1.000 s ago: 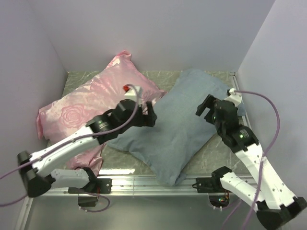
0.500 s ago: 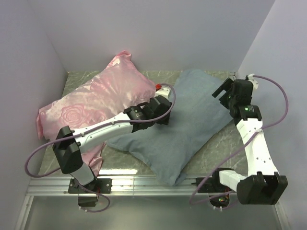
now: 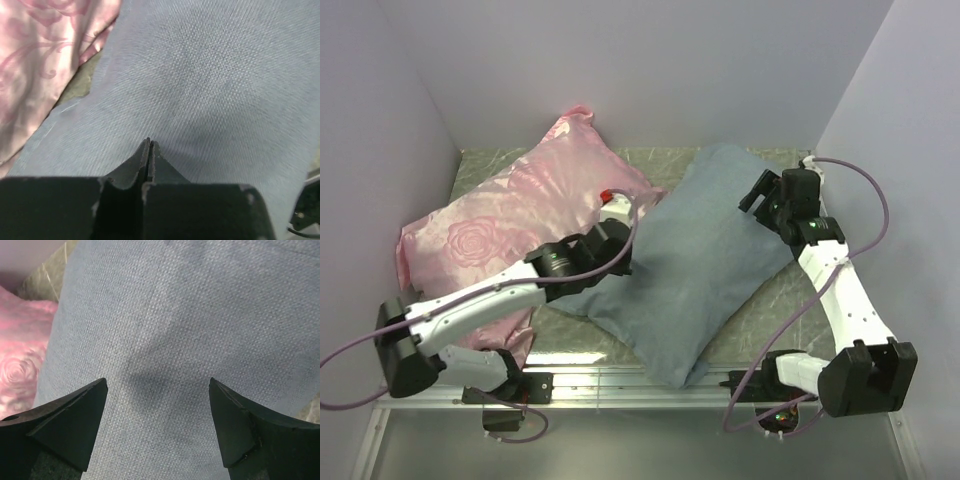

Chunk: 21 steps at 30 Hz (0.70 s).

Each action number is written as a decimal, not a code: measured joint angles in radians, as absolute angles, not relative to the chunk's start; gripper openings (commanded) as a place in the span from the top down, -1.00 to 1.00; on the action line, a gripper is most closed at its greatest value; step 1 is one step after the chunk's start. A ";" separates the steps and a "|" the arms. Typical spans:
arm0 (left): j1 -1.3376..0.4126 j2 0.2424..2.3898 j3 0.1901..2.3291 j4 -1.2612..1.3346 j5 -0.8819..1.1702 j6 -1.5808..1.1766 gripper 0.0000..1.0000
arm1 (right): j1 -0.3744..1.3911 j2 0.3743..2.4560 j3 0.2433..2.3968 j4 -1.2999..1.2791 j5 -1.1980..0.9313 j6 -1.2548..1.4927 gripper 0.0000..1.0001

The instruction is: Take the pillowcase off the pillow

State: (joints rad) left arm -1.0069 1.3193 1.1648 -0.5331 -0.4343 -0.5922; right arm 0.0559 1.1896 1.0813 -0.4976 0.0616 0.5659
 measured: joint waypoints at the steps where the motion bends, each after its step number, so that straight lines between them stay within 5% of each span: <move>1: -1.007 1.293 1.161 -0.543 -0.436 -0.596 0.99 | 0.064 1.187 1.074 -0.493 0.062 0.561 -0.79; 3: -1.007 1.228 1.148 -0.555 -0.440 -0.599 0.84 | 0.077 1.179 1.061 -0.491 0.062 0.555 -0.80; 4: -1.007 1.202 1.147 -0.560 -0.435 -0.598 0.18 | 0.088 1.173 1.055 -0.491 0.066 0.551 -0.84; 7: -1.007 1.155 1.150 -0.549 -0.379 -0.588 -0.98 | 0.162 1.157 1.046 -0.494 0.086 0.540 -0.89; 21: -1.159 1.397 1.128 -0.466 -0.351 -0.654 -0.99 | 0.289 1.044 0.955 -0.494 0.131 0.522 -0.93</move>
State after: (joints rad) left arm -1.1587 1.3968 1.1278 -0.4660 -0.3511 -0.6544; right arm 0.2890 1.0439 0.9546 -0.4938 0.1307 0.5224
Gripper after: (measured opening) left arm 0.993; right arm 0.957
